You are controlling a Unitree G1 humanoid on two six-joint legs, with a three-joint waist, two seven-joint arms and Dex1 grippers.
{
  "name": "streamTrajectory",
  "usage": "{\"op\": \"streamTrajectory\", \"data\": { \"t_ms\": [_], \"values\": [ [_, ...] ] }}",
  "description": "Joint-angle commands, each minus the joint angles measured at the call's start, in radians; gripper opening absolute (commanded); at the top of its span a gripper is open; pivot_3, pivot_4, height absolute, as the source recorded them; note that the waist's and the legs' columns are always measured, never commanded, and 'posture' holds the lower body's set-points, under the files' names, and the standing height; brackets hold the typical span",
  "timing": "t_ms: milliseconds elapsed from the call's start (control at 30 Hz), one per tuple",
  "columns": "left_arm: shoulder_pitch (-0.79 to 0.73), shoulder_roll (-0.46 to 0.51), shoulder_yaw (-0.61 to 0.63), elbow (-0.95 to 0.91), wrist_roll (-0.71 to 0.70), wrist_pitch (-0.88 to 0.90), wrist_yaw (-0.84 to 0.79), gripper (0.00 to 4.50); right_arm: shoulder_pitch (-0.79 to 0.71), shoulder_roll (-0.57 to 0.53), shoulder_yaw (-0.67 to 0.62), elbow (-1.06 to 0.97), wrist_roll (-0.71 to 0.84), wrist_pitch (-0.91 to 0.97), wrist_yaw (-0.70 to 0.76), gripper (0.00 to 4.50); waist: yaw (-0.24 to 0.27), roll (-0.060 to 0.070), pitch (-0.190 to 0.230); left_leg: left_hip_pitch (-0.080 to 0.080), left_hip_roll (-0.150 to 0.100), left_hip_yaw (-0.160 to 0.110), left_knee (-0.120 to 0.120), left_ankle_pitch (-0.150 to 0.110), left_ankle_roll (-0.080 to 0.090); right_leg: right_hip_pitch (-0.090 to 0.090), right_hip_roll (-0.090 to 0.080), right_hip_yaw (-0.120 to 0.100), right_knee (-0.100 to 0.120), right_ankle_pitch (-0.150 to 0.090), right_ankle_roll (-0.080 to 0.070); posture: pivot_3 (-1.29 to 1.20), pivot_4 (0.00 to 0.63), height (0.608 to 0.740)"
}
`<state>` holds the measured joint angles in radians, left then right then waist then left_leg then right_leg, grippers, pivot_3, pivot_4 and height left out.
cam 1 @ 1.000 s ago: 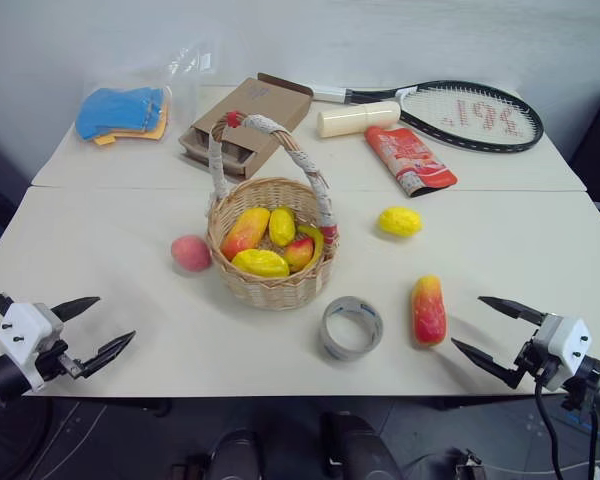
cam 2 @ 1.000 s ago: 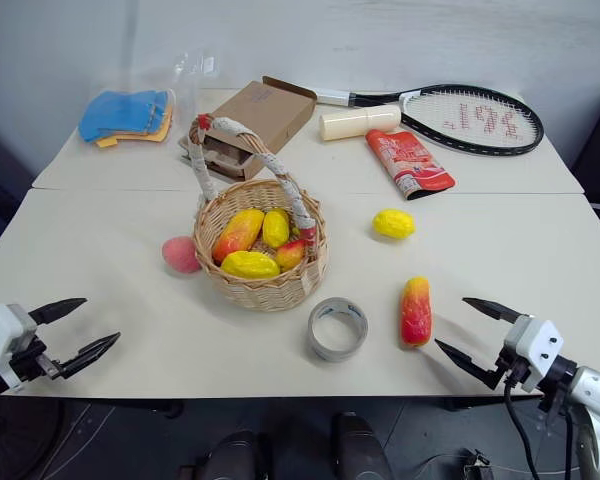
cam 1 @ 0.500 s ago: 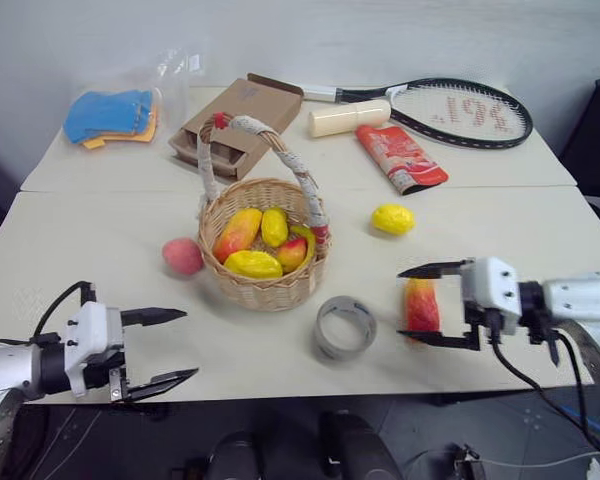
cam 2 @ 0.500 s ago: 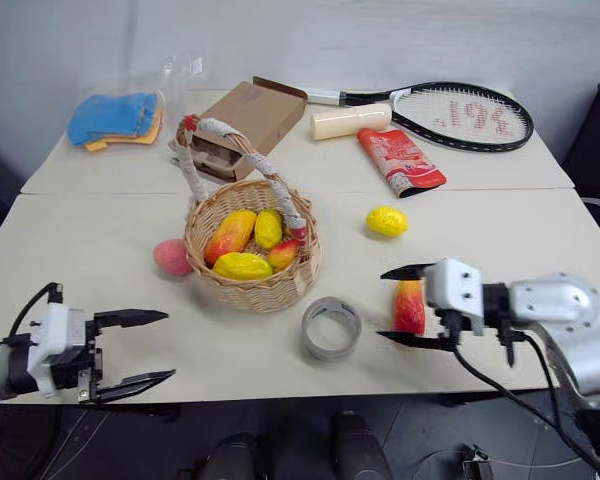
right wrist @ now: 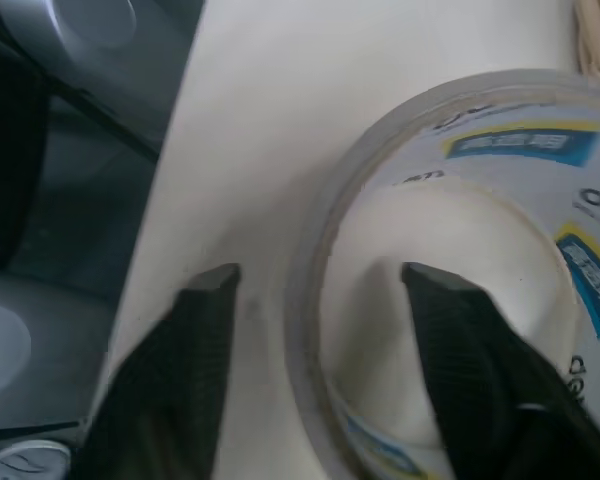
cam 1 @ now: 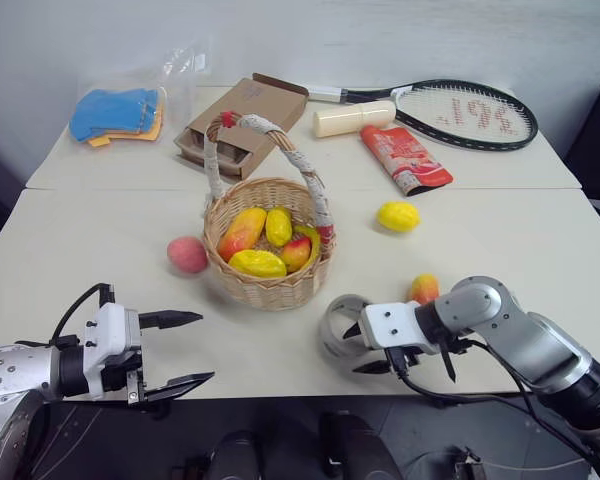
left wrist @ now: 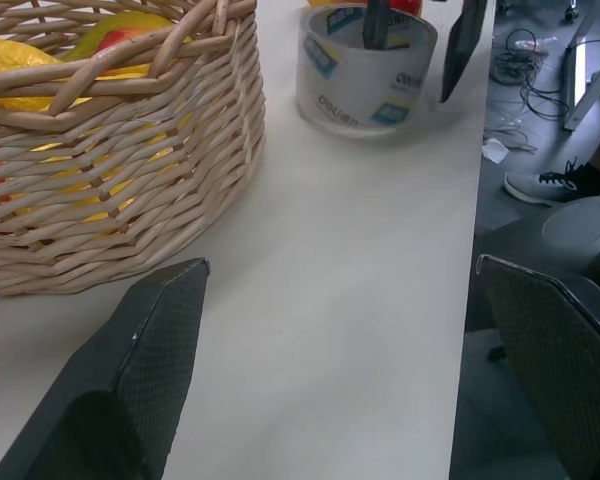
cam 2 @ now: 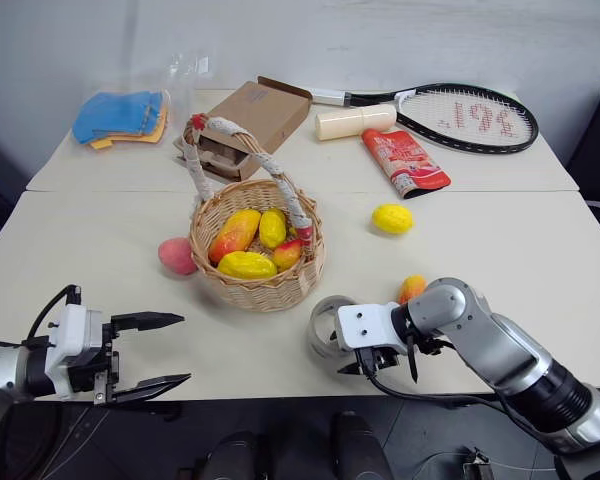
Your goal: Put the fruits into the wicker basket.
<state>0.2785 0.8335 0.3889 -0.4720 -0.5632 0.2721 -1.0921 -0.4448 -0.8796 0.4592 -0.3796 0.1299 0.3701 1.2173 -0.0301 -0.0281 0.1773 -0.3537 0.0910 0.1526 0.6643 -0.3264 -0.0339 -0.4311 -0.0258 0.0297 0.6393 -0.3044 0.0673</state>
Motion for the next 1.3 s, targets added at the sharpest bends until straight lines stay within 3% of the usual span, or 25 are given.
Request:
{"op": "streamTrajectory", "data": {
  "t_ms": [33, 100, 167, 300, 367, 500, 633, 800, 933, 1033, 1300],
  "values": [
    [-0.048, -0.011, -0.023, -0.028, -0.034, 0.007, 0.011, 4.5, 0.038, 0.036, -0.105, -0.03, 0.16, -0.21, 0.122, 1.25, 0.002, 0.0, 0.0, 0.0, 0.0, 0.0, 0.0, 0.0, 0.0, 0.0, 0.0, 0.0, 0.0, 0.0, 0.0, 0.0, 0.15, 0.74],
    [-0.083, -0.016, -0.054, -0.029, -0.041, 0.02, 0.013, 4.5, 0.088, 0.018, -0.188, -0.065, 0.289, -0.249, 0.202, 0.61, 0.002, 0.0, 0.0, 0.0, 0.0, 0.0, 0.0, 0.0, 0.0, 0.0, 0.001, 0.0, 0.0, 0.0, 0.0, 0.0, 0.15, 0.74],
    [-0.129, -0.029, -0.088, -0.042, -0.07, 0.047, 0.027, 4.5, 0.14, -0.027, -0.297, -0.1, 0.396, -0.17, 0.198, 0.03, 0.005, 0.0, 0.0, 0.001, 0.0, -0.001, 0.0, 0.0, 0.0, 0.001, 0.001, -0.001, 0.0, 0.0, 0.001, 0.0, 0.15, 0.74],
    [-0.207, -0.064, -0.131, -0.06, -0.109, 0.081, 0.062, 4.5, 0.155, -0.087, -0.554, -0.147, 0.756, 0.131, 0.019, 0.02, 0.001, -0.002, -0.001, 0.001, -0.001, -0.004, 0.002, -0.001, 0.001, 0.002, -0.001, 0.003, 0.002, 0.001, 0.001, 0.0, 0.15, 0.74],
    [-0.24, -0.086, -0.142, -0.061, -0.124, 0.092, 0.085, 4.5, 0.138, -0.122, -0.661, -0.093, 0.783, 0.19, -0.029, 0.02, -0.002, -0.002, -0.001, 0.002, 0.0, -0.006, 0.002, -0.001, 0.001, 0.002, 0.0, 0.006, 0.003, 0.001, 0.001, 0.0, 0.15, 0.74],
    [-0.288, -0.11, -0.173, -0.065, -0.126, 0.096, 0.099, 4.5, 0.152, -0.292, -0.774, 0.224, 0.567, 0.097, 0.053, 0.02, 0.0, -0.002, -0.001, 0.002, 0.0, -0.005, 0.001, -0.002, 0.0, 0.002, 0.001, 0.007, 0.001, 0.0, 0.001, 0.0, 0.15, 0.74],
    [-0.354, -0.138, -0.204, -0.082, -0.143, 0.102, 0.119, 4.5, 0.037, -0.402, -0.643, 0.741, 0.257, -0.205, 0.092, 0.02, 0.003, -0.002, -0.001, 0.001, -0.004, -0.003, 0.001, -0.001, 0.003, 0.003, 0.001, 0.006, -0.002, 0.001, 0.002, 0.0, 0.15, 0.74],
    [-0.394, -0.17, -0.225, -0.129, -0.191, 0.126, 0.147, 4.5, -0.229, -0.307, -0.422, 1.246, -0.067, -0.487, 0.018, 0.02, -0.021, 0.0, 0.0, 0.002, -0.005, 0.001, 0.0, -0.001, 0.002, 0.002, 0.001, 0.01, -0.002, 0.0, 0.006, 0.0, 0.15, 0.74],
    [-0.401, -0.161, -0.219, -0.126, -0.188, 0.124, 0.143, 4.5, -0.357, -0.243, -0.381, 1.443, -0.152, -0.525, -0.029, 0.02, -0.042, 0.01, 0.004, 0.003, -0.004, 0.0, 0.0, 0.001, -0.001, 0.001, 0.003, 0.02, 0.002, 0.0, 0.008, 0.0, 0.15, 0.74],
    [-0.405, -0.148, -0.204, -0.103, -0.17, 0.109, 0.134, 4.5, -0.393, -0.226, -0.39, 1.515, -0.172, -0.522, -0.053, 0.02, -0.053, 0.011, 0.004, 0.004, -0.005, 0.0, 0.0, 0.001, -0.002, 0.0, 0.004, 0.024, 0.006, -0.002, 0.01, 0.0, 0.15, 0.74],
    [-0.353, -0.084, -0.089, -0.034, -0.146, 0.08, 0.111, 4.5, -0.326, -0.28, -0.538, 1.471, -0.059, -0.601, 0.052, 2.57, -0.055, 0.012, 0.003, 0.003, -0.005, -0.001, 0.001, 0.001, -0.003, 0.0, 0.004, 0.025, 0.007, -0.003, 0.011, 0.0, 0.15, 0.74]
  ]
}}
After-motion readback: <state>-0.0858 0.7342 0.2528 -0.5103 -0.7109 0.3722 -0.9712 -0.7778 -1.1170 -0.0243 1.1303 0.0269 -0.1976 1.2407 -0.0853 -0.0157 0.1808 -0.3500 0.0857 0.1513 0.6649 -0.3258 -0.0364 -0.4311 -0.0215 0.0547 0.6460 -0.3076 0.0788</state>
